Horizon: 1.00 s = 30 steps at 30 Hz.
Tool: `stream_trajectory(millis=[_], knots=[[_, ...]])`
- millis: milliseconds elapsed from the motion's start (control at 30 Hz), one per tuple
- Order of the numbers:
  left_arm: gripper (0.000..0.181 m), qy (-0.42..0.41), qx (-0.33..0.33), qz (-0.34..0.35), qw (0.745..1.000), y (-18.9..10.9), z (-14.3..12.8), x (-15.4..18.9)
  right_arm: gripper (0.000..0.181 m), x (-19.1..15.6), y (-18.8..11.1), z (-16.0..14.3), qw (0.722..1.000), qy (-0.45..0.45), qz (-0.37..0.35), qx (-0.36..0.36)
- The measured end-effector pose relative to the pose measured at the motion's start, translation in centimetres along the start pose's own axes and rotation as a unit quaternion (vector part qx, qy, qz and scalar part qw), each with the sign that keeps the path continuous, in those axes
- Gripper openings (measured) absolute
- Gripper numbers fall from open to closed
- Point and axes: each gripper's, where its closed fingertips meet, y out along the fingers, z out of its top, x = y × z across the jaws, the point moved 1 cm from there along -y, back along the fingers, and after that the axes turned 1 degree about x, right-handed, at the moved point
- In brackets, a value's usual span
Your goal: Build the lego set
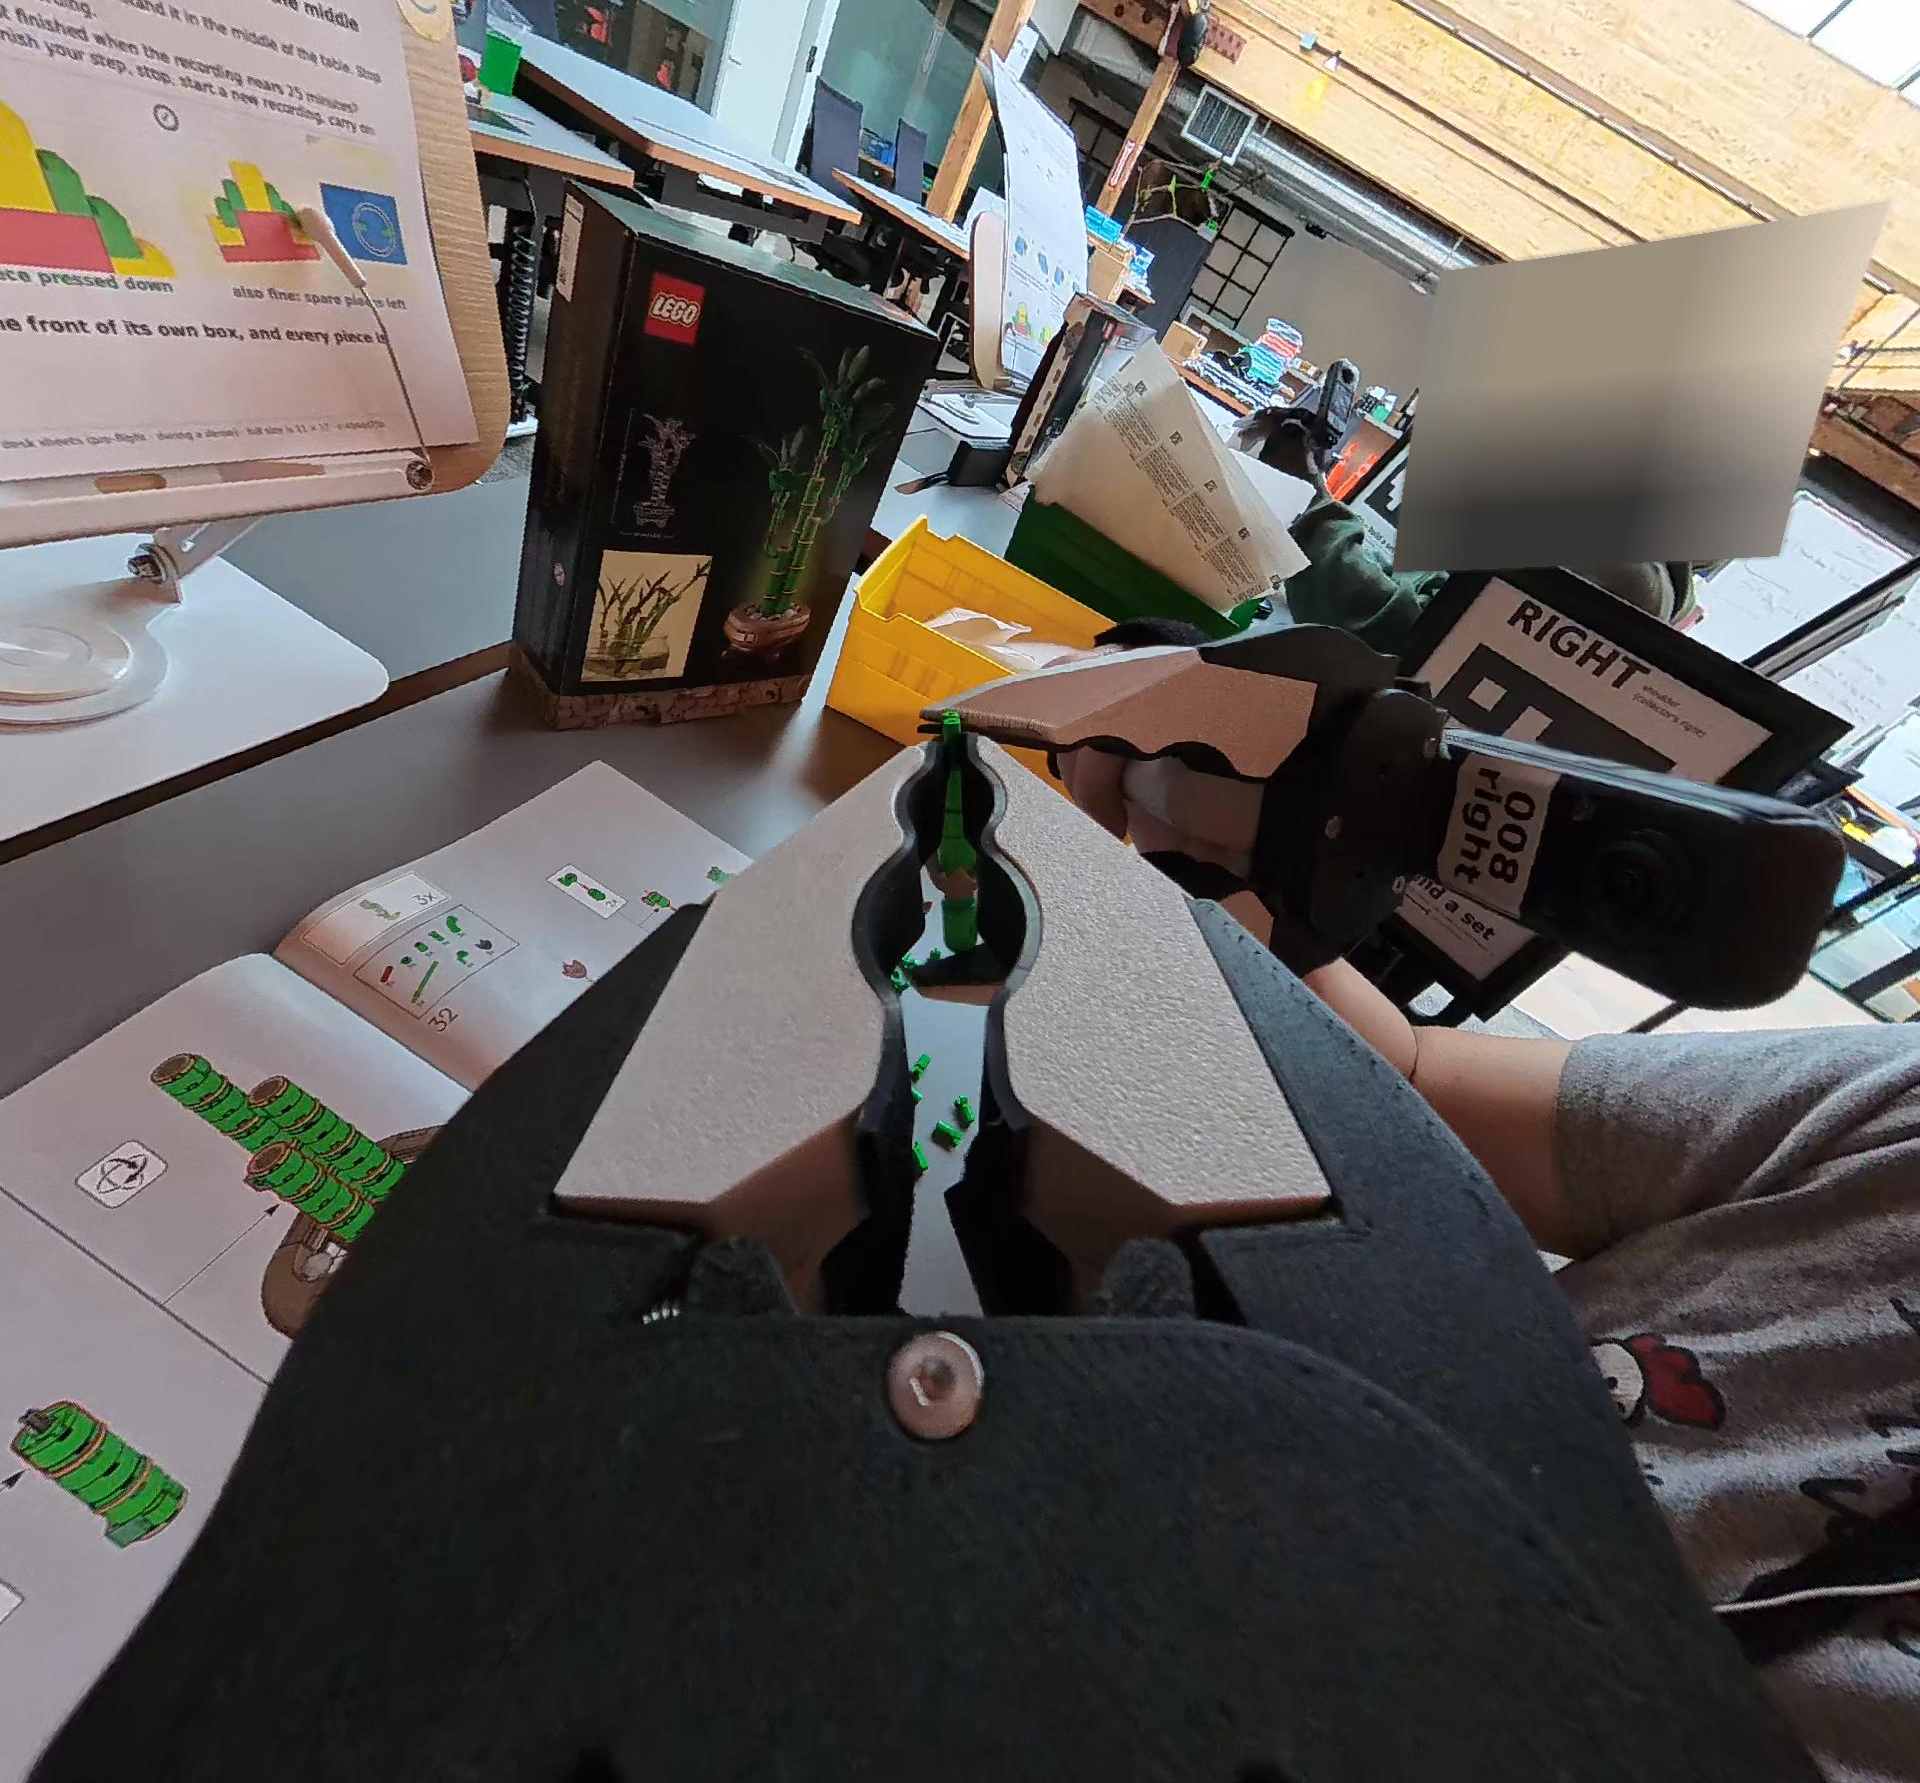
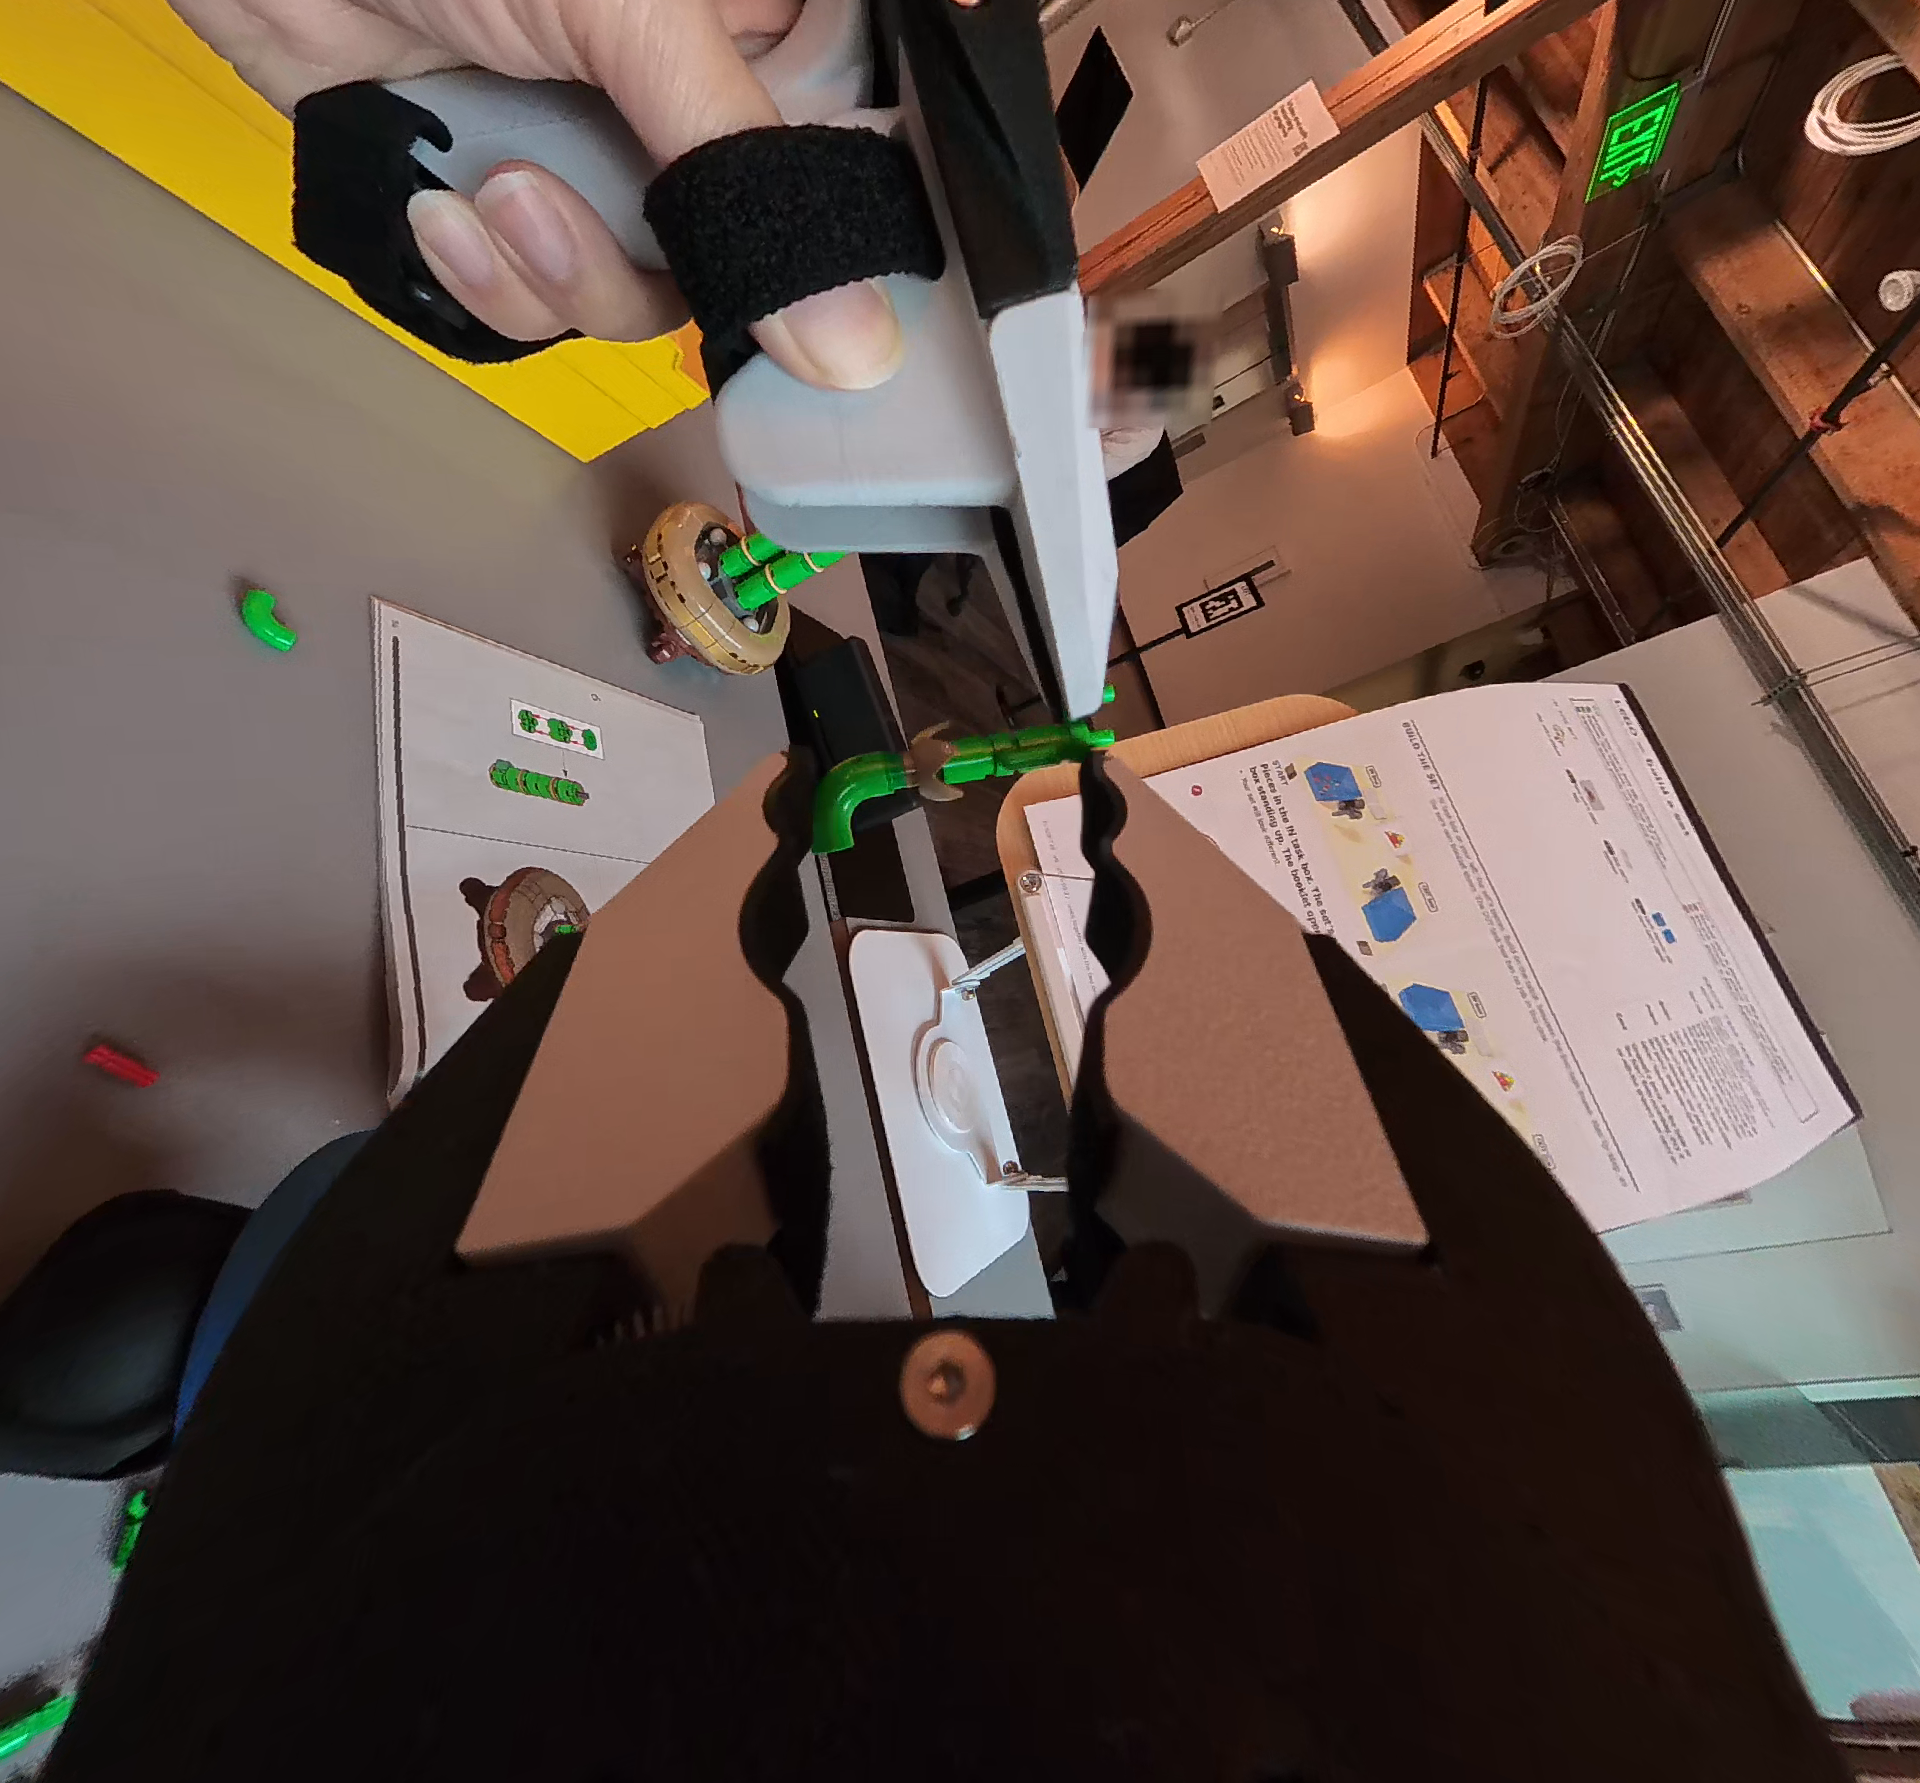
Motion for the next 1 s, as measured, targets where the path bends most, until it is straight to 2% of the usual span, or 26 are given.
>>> stream_trajectory(millis=[600,733,867,1000], knots=[[0.001,-0.005,0.016,-0.024,1.0,0.0,0.5,1.0,0.048,0.6,-0.6,0.6,1.0,-0.002,-0.013,0.018],[0.001,-0.01,0.042,-0.058,0.997,-0.3,1.4,2.2,0.048,1.3,-1.1,1.5,0.998,0.004,-0.033,0.048],[0.027,-0.027,0.072,-0.127,0.989,-1.1,2.8,4.9,0.049,2.3,-2.4,2.9,0.994,0.036,-0.037,0.095],[0.029,-0.001,0.099,-0.167,0.981,-2.9,4.0,7.4,0.049,3.0,-4.9,6.4,0.974,0.085,-0.025,0.206]])
